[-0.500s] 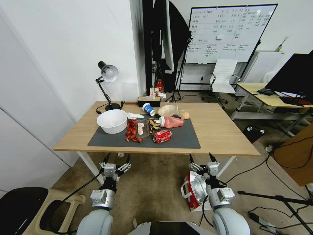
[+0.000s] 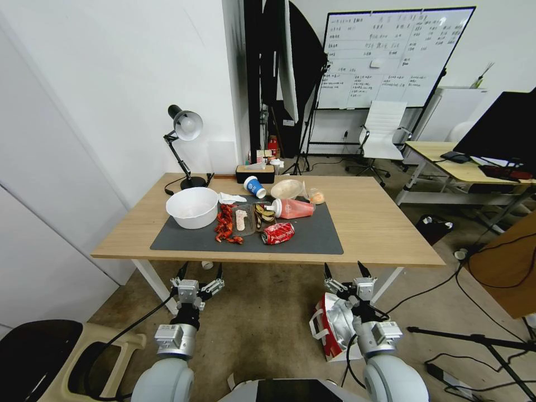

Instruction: Pick up the food delivery bag from the floor and place it on the table.

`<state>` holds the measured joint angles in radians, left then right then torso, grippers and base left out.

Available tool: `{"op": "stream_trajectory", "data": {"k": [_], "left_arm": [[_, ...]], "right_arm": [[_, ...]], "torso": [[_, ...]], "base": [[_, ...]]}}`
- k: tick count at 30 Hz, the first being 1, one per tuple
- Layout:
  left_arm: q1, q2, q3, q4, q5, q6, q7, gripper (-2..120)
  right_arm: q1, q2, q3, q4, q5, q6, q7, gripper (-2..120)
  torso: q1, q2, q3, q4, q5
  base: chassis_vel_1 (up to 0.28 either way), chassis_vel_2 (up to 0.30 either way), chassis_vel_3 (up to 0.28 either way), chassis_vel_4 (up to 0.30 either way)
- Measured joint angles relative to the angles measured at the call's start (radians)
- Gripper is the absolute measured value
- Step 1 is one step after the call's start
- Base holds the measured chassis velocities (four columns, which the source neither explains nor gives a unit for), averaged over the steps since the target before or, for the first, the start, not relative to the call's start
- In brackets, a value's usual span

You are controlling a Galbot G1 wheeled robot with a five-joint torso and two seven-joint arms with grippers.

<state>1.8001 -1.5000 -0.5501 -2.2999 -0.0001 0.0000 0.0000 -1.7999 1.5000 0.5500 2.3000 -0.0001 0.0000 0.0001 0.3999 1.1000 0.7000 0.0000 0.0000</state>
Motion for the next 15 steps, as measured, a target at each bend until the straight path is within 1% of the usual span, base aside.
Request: {"op": "stream_trajectory", "data": {"k": [15], "left_arm": [[0.000,0.000,0.000,0.000,0.000,0.000,0.000,100]], "right_arm": [[0.000,0.000,0.000,0.000,0.000,0.000,0.000,100]], "torso": [[0.000,0.000,0.000,0.0000,0.0000]], "base": [[0.000,0.000,0.000,0.000]]}}
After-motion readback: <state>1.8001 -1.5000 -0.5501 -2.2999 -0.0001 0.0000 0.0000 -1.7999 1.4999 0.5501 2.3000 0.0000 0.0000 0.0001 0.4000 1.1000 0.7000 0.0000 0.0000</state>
